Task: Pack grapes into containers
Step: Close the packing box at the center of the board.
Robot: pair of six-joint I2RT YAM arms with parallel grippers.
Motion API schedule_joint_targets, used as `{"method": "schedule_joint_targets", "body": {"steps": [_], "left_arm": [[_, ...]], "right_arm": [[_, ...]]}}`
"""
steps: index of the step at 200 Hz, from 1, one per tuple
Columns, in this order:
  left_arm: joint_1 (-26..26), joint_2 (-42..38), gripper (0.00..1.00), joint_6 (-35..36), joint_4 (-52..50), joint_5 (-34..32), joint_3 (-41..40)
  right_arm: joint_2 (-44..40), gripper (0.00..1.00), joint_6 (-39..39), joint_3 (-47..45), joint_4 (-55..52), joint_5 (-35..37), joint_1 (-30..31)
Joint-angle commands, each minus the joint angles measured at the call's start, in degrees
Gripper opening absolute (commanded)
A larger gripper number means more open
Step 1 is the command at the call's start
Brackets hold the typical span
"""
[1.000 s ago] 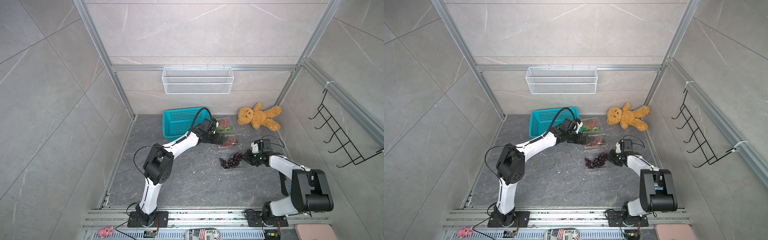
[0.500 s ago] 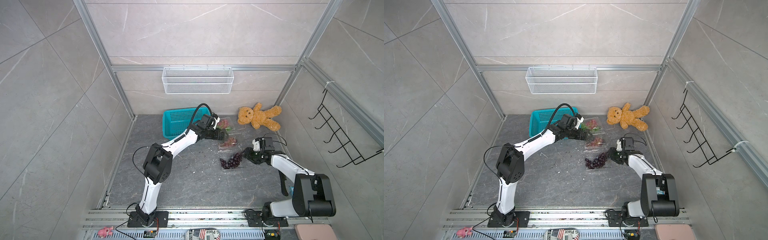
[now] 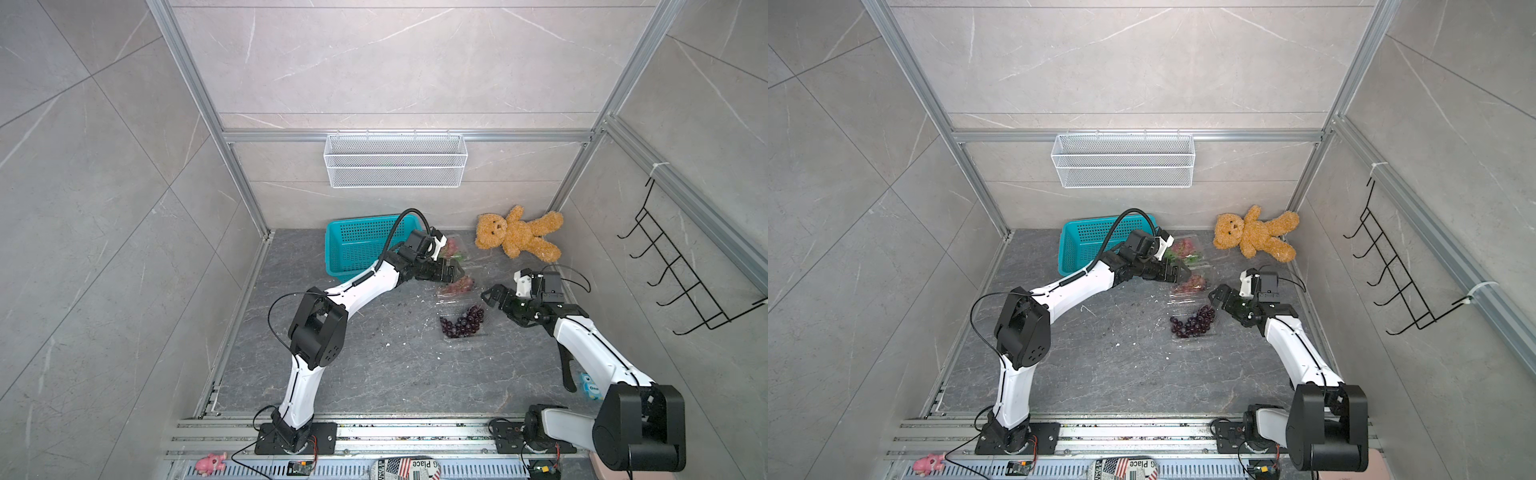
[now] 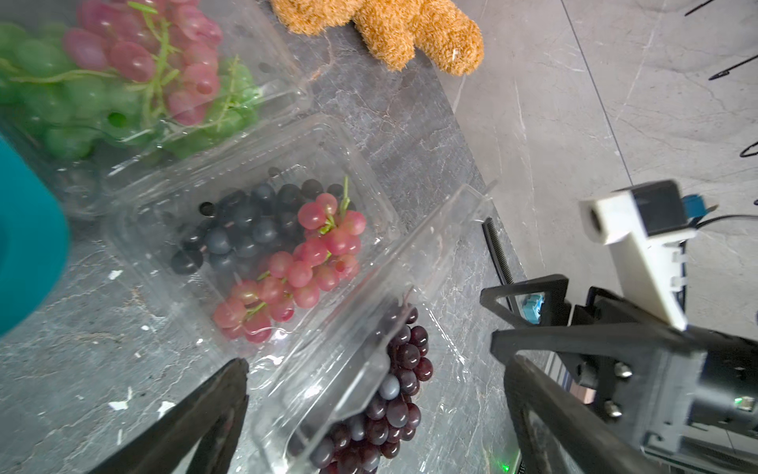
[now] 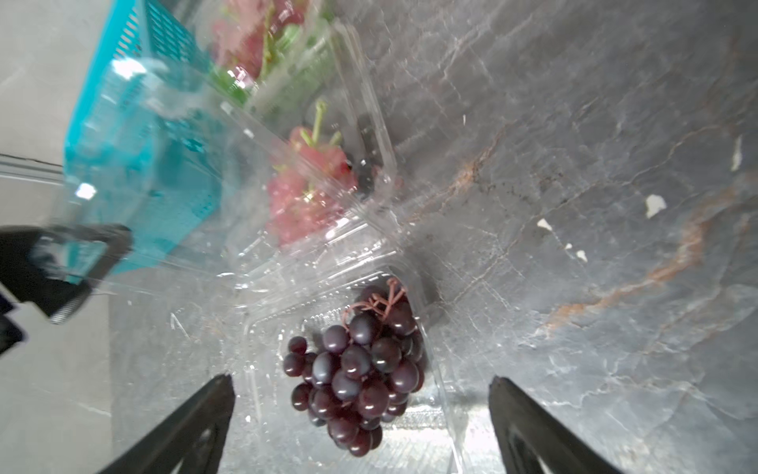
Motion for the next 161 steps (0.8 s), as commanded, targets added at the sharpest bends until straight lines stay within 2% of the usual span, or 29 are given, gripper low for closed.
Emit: {"method": "schedule_joint_targets", "body": {"steps": [1,69,140,161], "left_arm": [[-0.79,-1.15,1.0,-0.76,2.15,1.84,0.36],[-3.3,-5.12,0.99,-1.8,4.25,1.52,-4.08],[-7.49,-10.67,1.0,-4.94,9.46,0.35,-13.2],[-8.64,-11.31,1.0,-5.6,10.42,-0.12,-15.14]], "right_arm": [[-2.63,0.99,1.62,3.36,-2.55,-2.69,-1.21],[-3.9,1.0,5.57,4.62,-0.81,-9.84,-6.39],[-3.81,1.0,7.05,-2.58,3.48,-13.65,-8.18],[-3.89,0.96,6.52,-5.89,4.33,-13.64,-8.16]]}}
